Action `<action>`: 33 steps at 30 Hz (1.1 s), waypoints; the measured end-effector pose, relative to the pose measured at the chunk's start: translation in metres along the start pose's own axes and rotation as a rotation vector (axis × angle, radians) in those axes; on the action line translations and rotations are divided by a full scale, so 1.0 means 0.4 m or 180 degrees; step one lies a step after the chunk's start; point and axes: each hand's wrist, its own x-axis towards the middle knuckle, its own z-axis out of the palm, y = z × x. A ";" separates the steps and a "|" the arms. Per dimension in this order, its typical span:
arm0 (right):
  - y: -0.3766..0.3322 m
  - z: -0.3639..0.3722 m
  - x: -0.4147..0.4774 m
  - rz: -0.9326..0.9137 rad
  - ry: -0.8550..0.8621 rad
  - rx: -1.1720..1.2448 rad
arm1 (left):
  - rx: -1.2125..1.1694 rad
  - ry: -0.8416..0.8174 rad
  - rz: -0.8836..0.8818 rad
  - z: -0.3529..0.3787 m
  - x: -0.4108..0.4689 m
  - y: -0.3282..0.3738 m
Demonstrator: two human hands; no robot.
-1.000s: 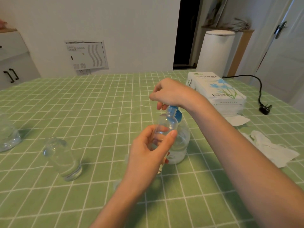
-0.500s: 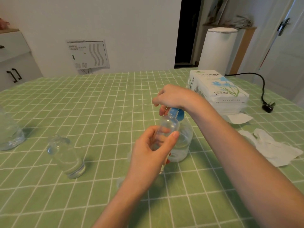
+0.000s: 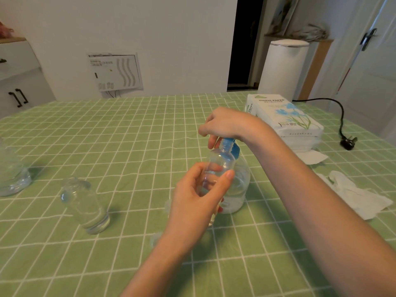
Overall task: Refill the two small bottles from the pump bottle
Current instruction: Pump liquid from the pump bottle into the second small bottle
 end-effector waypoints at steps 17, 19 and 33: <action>0.007 -0.004 0.007 -0.0060 0.0053 0.0104 | 0.0012 0.0019 0.0029 0.001 0.001 -0.007; 0.004 0.000 0.009 -0.0034 -0.0002 0.0156 | -0.0036 0.0014 0.0037 0.002 0.002 -0.006; 0.014 0.017 0.006 -0.0014 0.0025 0.0306 | 0.0042 0.0045 0.0003 0.001 -0.001 -0.010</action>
